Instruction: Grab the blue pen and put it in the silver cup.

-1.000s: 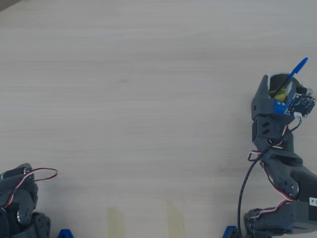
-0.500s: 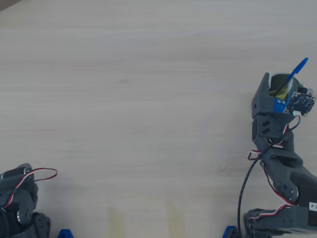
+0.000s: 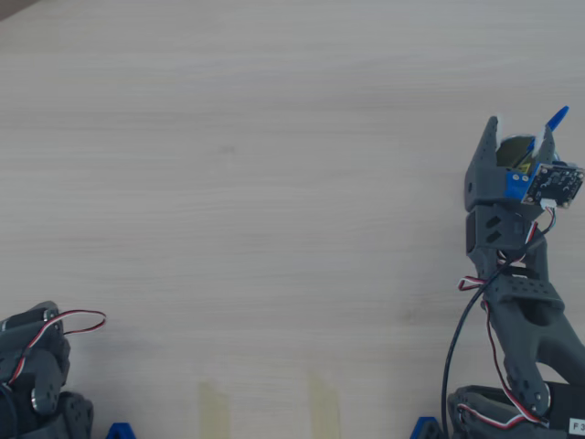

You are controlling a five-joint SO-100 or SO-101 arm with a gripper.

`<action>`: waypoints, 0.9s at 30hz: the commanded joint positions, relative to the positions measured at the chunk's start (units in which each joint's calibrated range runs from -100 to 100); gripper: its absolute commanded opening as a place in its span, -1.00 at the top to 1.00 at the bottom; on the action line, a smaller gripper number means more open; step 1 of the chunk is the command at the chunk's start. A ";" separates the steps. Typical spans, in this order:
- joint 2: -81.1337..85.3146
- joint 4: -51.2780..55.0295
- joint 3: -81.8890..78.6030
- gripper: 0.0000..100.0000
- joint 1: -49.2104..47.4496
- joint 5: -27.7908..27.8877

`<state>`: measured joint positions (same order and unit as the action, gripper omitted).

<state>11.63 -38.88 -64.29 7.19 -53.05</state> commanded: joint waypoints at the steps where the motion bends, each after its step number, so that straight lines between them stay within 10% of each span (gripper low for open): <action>1: 6.24 4.43 0.57 0.47 -0.73 1.04; 27: 43.98 40.13 -8.86 0.39 -3.18 -0.32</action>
<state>50.98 -0.46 -72.59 4.43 -52.90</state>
